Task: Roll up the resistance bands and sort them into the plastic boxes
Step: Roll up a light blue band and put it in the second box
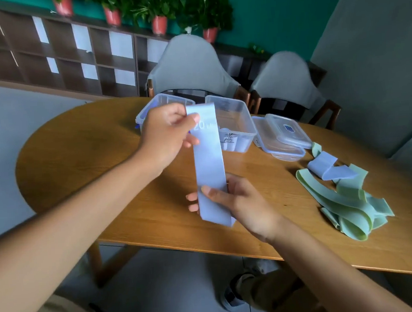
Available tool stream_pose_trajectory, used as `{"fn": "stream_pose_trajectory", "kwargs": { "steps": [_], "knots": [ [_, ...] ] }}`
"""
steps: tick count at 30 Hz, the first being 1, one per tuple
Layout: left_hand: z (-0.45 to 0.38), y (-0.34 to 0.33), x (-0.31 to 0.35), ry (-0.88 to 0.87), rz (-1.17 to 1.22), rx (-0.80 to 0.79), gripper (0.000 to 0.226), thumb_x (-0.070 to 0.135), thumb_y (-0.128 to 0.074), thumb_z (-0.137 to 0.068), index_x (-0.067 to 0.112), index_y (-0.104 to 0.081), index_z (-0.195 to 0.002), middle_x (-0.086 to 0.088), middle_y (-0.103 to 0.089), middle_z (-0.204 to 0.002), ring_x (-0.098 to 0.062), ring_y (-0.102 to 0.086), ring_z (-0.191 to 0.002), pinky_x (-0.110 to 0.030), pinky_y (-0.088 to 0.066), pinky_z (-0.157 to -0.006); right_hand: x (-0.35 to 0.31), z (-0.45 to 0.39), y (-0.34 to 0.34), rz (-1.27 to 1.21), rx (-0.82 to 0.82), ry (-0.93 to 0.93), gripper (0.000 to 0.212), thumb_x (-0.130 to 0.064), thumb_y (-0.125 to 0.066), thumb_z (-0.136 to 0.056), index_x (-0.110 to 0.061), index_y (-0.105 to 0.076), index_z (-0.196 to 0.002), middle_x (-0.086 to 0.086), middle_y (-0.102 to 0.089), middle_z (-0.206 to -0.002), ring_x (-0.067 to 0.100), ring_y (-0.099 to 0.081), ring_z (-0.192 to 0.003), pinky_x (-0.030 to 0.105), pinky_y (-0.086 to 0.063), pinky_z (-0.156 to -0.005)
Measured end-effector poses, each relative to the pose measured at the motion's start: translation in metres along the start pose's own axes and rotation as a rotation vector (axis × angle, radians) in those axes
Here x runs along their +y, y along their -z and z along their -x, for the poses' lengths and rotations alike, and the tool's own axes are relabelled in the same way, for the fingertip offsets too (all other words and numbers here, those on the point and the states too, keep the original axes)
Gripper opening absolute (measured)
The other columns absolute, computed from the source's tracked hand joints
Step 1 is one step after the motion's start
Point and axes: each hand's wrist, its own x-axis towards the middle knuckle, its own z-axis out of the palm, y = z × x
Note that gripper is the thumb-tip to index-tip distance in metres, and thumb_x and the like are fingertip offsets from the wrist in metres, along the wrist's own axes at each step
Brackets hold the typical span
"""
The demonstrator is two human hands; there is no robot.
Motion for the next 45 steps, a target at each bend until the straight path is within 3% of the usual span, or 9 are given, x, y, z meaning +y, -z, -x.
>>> {"fn": "stream_pose_trajectory", "kwargs": {
  "steps": [5, 13, 17, 21, 25, 28, 32, 39, 45],
  "knots": [
    [-0.041, 0.0, -0.003, 0.037, -0.112, 0.047, 0.022, 0.014, -0.065, -0.095, 0.007, -0.053, -0.078, 0.001, -0.058, -0.06, -0.012, -0.068, -0.052, -0.024, -0.047, -0.053, 0.009, -0.013, -0.012, -0.08, 0.066, -0.027, 0.03, -0.004, -0.063, -0.096, 0.008, -0.053, -0.121, 0.035, -0.067, -0.103, 0.039, -0.067, -0.08, 0.067, -0.056, -0.08],
    [-0.082, -0.013, -0.022, 0.066, -0.145, 0.05, 0.025, 0.02, -0.065, -0.095, 0.006, -0.054, -0.078, -0.006, -0.059, -0.071, -0.017, -0.073, -0.063, -0.028, -0.053, -0.061, 0.018, -0.02, -0.007, -0.071, 0.092, -0.082, 0.032, -0.004, -0.066, -0.094, -0.003, -0.056, -0.125, 0.025, -0.073, -0.103, 0.039, -0.073, -0.082, 0.034, -0.062, -0.065],
    [-0.083, -0.031, -0.04, 0.141, -0.204, 0.037, 0.044, 0.039, -0.059, -0.098, -0.004, -0.066, -0.098, -0.009, -0.063, -0.078, -0.019, -0.074, -0.062, -0.038, -0.057, -0.066, 0.027, -0.023, -0.001, -0.077, 0.121, -0.124, 0.033, -0.003, -0.068, -0.092, -0.002, -0.059, -0.123, 0.023, -0.074, -0.1, 0.034, -0.074, -0.082, 0.035, -0.061, -0.07],
    [-0.082, -0.045, -0.062, 0.222, -0.344, 0.072, 0.041, 0.037, -0.057, -0.099, 0.0, -0.063, -0.085, -0.002, -0.056, -0.066, -0.019, -0.072, -0.055, -0.039, -0.059, -0.067, 0.035, -0.021, 0.006, -0.095, 0.071, -0.211, 0.036, 0.002, -0.07, -0.089, -0.004, -0.058, -0.123, 0.018, -0.076, -0.102, 0.04, -0.073, -0.091, 0.048, -0.061, -0.083],
    [-0.075, -0.057, -0.082, 0.255, -0.464, 0.087, 0.036, 0.034, -0.057, -0.1, 0.009, -0.058, -0.073, -0.002, -0.063, -0.065, -0.016, -0.07, -0.052, -0.029, -0.053, -0.059, 0.034, -0.013, 0.012, 0.062, -0.035, -0.304, 0.055, -0.011, -0.069, -0.094, -0.019, -0.038, -0.139, 0.01, -0.077, -0.1, 0.037, -0.075, -0.079, 0.044, -0.063, -0.074],
    [-0.071, -0.058, -0.093, 0.257, -0.515, 0.082, 0.023, 0.025, -0.058, -0.099, 0.011, -0.065, -0.082, -0.003, -0.07, -0.081, -0.018, -0.071, -0.053, -0.023, -0.044, -0.048, 0.033, -0.006, 0.015, 0.276, -0.098, -0.283, 0.068, -0.025, -0.06, -0.101, -0.043, -0.012, -0.146, 0.01, -0.076, -0.082, 0.032, -0.071, -0.06, 0.035, -0.058, -0.057],
    [-0.061, -0.049, -0.105, 0.241, -0.443, 0.102, 0.008, 0.011, -0.061, -0.097, 0.01, -0.069, -0.099, -0.003, -0.071, -0.101, -0.025, -0.071, -0.069, -0.013, -0.043, -0.039, 0.035, 0.001, 0.018, 0.353, -0.129, -0.25, 0.079, -0.02, -0.052, -0.104, -0.043, 0.006, -0.153, 0.008, -0.075, -0.079, 0.021, -0.066, -0.051, 0.028, -0.051, -0.05],
    [-0.018, -0.026, -0.101, 0.136, -0.503, 0.009, 0.013, 0.015, -0.063, -0.095, 0.015, -0.072, -0.105, 0.005, -0.071, -0.102, -0.013, -0.07, -0.085, -0.029, -0.058, -0.076, 0.041, 0.003, 0.027, 0.234, -0.16, -0.236, 0.084, -0.02, -0.064, -0.098, -0.041, -0.005, -0.154, 0.012, -0.074, -0.083, 0.024, -0.063, -0.052, 0.028, -0.048, -0.048],
    [0.046, -0.013, -0.084, 0.141, -0.443, -0.176, 0.008, 0.024, -0.067, -0.092, 0.026, -0.073, -0.096, 0.019, -0.072, -0.091, 0.004, -0.064, -0.078, -0.022, -0.048, -0.075, 0.044, 0.013, 0.021, 0.266, -0.158, -0.227, 0.083, -0.013, -0.067, -0.096, -0.037, -0.014, -0.156, 0.012, -0.073, -0.083, 0.023, -0.06, -0.051, 0.026, -0.047, -0.049]
  ]
}}
